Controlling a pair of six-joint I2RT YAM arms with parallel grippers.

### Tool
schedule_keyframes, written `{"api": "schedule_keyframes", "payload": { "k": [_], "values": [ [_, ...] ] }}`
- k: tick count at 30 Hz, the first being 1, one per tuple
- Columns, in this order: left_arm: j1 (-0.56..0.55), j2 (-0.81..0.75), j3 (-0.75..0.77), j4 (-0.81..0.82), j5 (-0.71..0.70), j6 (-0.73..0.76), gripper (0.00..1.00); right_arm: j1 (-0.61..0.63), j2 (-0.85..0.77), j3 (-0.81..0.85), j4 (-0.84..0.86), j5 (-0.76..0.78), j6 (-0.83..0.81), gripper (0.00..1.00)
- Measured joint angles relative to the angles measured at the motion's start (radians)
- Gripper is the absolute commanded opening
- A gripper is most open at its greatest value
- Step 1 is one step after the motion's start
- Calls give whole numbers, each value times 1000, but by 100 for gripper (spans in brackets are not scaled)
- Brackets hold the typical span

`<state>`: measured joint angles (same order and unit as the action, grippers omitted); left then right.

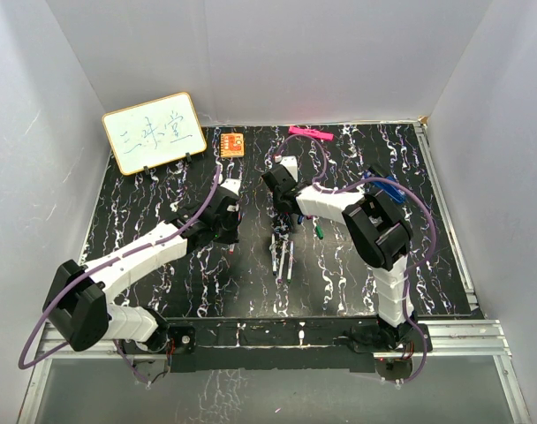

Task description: Insert the pens into the pen caps

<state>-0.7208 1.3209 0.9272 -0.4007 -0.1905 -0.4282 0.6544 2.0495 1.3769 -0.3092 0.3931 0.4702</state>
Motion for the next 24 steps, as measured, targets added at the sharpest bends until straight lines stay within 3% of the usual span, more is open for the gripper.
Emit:
{"api": "schedule_keyframes", "payload": {
  "k": [6, 18, 24],
  "values": [
    [1, 0, 7, -3, -1, 1, 0, 0, 5, 7, -5, 0, 4, 0],
    [5, 0, 10, 0, -10, 5, 0, -2, -1, 4, -4, 0, 7, 0],
    [5, -6, -39, 117, 6, 21, 0, -37, -3, 21, -12, -9, 1, 0]
  ]
}}
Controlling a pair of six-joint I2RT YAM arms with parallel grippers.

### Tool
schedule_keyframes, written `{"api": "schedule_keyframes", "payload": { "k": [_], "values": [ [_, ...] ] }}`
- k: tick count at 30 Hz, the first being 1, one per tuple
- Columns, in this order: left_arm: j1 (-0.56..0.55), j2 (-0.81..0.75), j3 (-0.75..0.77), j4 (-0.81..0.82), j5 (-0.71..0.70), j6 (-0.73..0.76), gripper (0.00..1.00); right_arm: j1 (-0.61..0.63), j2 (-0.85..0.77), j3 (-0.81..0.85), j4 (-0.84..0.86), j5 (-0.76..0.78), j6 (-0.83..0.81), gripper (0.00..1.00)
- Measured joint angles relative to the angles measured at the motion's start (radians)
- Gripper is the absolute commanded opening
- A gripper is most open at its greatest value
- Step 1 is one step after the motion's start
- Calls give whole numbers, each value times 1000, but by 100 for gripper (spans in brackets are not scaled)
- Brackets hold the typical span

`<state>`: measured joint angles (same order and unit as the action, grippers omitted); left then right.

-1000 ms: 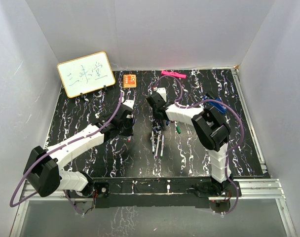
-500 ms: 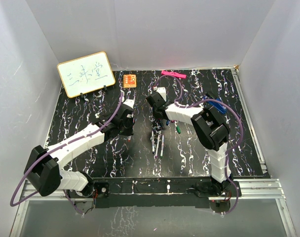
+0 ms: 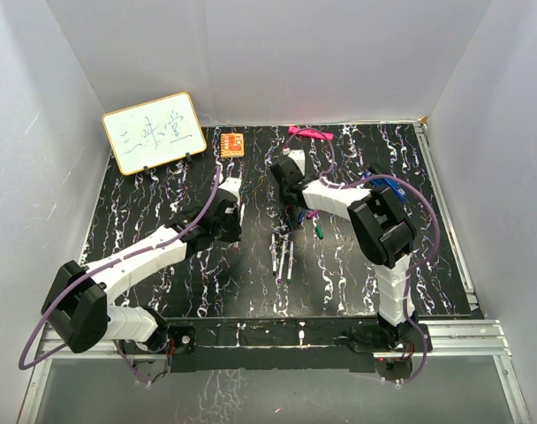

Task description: Insert the pens into the pen caps

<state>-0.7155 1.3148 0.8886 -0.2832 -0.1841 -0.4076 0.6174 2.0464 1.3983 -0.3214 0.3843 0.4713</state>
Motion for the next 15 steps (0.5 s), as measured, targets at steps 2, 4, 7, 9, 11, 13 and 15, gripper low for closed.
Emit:
{"api": "schedule_keyframes", "payload": {
  "k": [2, 4, 7, 9, 11, 13, 15],
  "values": [
    [0, -9, -39, 58, 9, 6, 0, -27, -13, -2, 29, -19, -1, 0],
    [0, -18, -78, 117, 19, 12, 0, -55, -53, -24, 90, -49, -1, 0],
    [0, -19, -127, 219, 41, 19, 0, -90, -155, -105, 212, -103, 0, 0],
    [0, -19, -156, 291, 58, 23, 0, -111, -237, -169, 300, -142, 2, 0],
    [0, -19, -186, 370, 75, 26, 0, -119, -303, -219, 381, -177, 2, 0],
    [0, -19, -217, 451, 96, 27, 0, -118, -349, -257, 452, -217, 1, 0],
    [0, -19, -248, 529, 120, 27, 0, -115, -383, -294, 520, -258, 1, 0]
  ]
}}
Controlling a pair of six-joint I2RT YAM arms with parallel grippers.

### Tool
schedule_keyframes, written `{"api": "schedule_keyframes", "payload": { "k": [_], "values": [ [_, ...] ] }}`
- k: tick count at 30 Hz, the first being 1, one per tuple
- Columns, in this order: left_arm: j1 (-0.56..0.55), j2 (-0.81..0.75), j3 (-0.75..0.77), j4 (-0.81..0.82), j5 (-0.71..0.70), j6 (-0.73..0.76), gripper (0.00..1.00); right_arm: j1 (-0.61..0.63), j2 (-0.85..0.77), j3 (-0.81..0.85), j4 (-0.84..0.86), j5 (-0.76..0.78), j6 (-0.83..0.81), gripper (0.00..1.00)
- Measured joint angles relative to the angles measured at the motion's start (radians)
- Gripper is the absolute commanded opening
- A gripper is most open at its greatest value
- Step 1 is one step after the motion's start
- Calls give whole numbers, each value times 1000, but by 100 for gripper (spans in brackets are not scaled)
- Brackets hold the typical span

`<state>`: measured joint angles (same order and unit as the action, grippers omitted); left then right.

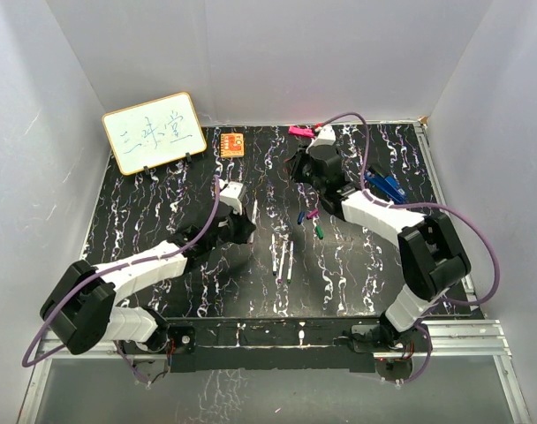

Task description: Insert the pens into the pen caps

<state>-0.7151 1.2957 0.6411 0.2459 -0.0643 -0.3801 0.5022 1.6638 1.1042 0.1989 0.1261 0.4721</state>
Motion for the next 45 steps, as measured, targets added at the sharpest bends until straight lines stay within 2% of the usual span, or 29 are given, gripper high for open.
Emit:
{"api": "schedule_keyframes", "payload": {
  "k": [9, 19, 30, 38, 45],
  "values": [
    [0, 24, -69, 311, 117, -13, 0, 3, -92, -134, 228, -166, 17, 0],
    [0, 89, -71, 507, 231, -104, 0, 3, -147, -277, 512, -303, 109, 0],
    [0, 94, -74, 641, 283, -241, 0, 3, -154, -380, 811, -364, 204, 0],
    [0, 97, -88, 679, 291, -320, 0, 3, -180, -383, 882, -366, 213, 0],
    [0, 97, -87, 670, 295, -326, 0, 3, -180, -383, 882, -373, 215, 0]
  ]
}}
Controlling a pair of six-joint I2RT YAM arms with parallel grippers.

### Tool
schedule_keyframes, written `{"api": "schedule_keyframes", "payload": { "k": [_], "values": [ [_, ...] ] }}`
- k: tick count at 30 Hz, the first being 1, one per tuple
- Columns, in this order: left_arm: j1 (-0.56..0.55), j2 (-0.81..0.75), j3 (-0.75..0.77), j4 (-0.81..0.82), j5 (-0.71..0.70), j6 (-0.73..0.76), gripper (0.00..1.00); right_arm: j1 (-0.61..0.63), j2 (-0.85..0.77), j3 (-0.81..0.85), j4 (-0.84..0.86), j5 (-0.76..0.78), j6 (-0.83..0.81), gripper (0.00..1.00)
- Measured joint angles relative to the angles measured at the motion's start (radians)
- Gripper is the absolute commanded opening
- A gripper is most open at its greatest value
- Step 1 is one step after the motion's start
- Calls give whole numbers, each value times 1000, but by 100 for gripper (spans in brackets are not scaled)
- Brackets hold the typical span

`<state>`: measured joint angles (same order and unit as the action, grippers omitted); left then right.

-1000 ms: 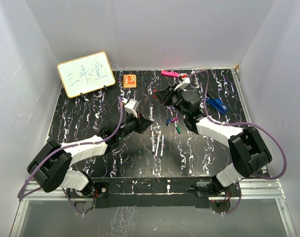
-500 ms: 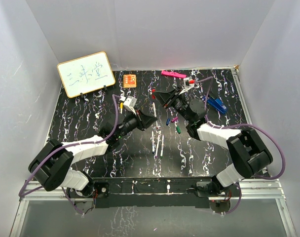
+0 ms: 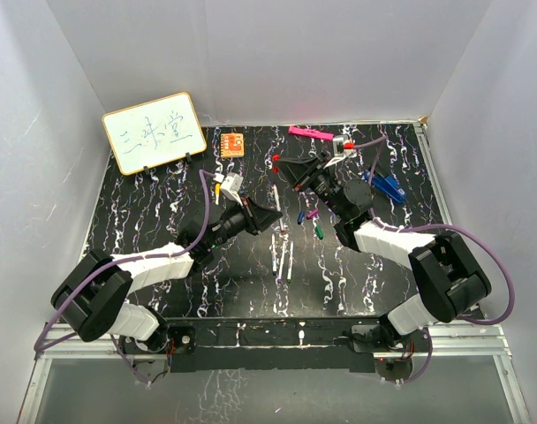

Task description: Insert the pens into the pen caps

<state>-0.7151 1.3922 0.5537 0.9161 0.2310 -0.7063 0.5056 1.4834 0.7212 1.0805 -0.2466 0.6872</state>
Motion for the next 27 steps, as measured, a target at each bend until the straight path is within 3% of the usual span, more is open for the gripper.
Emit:
{"api": "schedule_keyframes", "payload": {
  "k": [27],
  "values": [
    [0, -8, 10, -88, -2, 86, 0, 2, 0, 1, -109, -40, -43, 0]
  ]
}}
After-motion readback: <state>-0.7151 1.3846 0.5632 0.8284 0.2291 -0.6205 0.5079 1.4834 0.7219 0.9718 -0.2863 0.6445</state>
